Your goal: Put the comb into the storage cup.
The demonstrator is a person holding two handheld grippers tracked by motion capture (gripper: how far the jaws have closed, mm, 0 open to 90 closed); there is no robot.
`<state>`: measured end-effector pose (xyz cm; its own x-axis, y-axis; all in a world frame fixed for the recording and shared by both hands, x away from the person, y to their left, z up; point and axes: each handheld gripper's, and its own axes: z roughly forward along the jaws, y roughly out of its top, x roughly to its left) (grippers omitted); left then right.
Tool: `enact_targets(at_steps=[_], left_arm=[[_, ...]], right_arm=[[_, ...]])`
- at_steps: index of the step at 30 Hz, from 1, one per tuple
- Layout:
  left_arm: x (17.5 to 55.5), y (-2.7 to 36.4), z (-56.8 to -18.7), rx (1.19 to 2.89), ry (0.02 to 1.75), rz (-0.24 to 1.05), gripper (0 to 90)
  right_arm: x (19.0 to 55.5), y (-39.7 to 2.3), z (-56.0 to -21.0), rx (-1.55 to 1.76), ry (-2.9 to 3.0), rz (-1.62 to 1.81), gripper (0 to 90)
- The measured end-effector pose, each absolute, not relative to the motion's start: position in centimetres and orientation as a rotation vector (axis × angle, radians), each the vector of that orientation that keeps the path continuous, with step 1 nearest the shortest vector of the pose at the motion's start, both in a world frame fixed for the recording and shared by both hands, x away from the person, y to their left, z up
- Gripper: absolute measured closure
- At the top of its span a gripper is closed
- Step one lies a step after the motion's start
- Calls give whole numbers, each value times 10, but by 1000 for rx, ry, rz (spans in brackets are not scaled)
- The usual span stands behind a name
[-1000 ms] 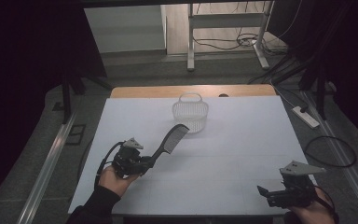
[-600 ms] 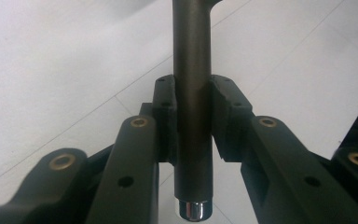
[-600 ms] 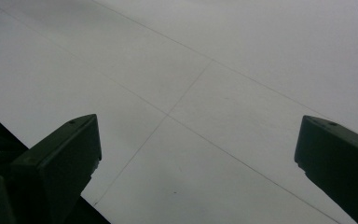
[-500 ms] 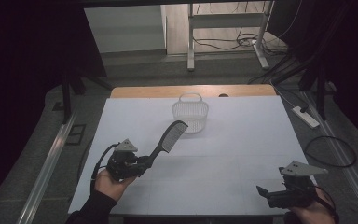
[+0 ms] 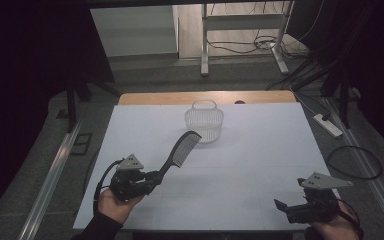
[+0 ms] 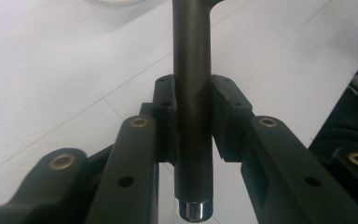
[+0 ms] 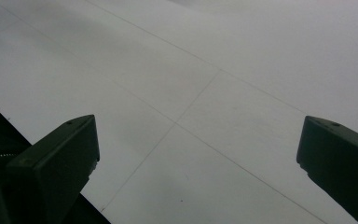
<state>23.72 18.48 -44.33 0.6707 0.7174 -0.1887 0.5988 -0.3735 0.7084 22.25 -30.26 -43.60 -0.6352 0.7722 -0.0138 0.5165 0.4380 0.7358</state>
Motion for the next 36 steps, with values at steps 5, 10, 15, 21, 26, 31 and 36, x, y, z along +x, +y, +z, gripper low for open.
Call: enact_targets(at_steps=[5,10,15,21,26,31,36], left_arm=[[229,183,-441,2103,995,205,729],[223,180,-441,2110,981,211,729],[223,177,-442,2123,963,216,728],[224,175,-444,2125,952,209,729],[225,174,-445,2120,942,194,728],[227,172,-445,2111,927,170,729],[227,168,-446,2123,910,163,729]], right_arm=[[223,-302,-435,1086,2342,1051,0],[223,-301,-431,1082,2329,1104,0],[225,-297,-426,1051,2317,1162,0],[231,-292,-420,1042,2329,1251,0],[237,-287,-416,1066,2353,1319,0],[243,-282,-411,1048,2366,1369,0],[250,-277,-406,1012,2376,1376,0]])
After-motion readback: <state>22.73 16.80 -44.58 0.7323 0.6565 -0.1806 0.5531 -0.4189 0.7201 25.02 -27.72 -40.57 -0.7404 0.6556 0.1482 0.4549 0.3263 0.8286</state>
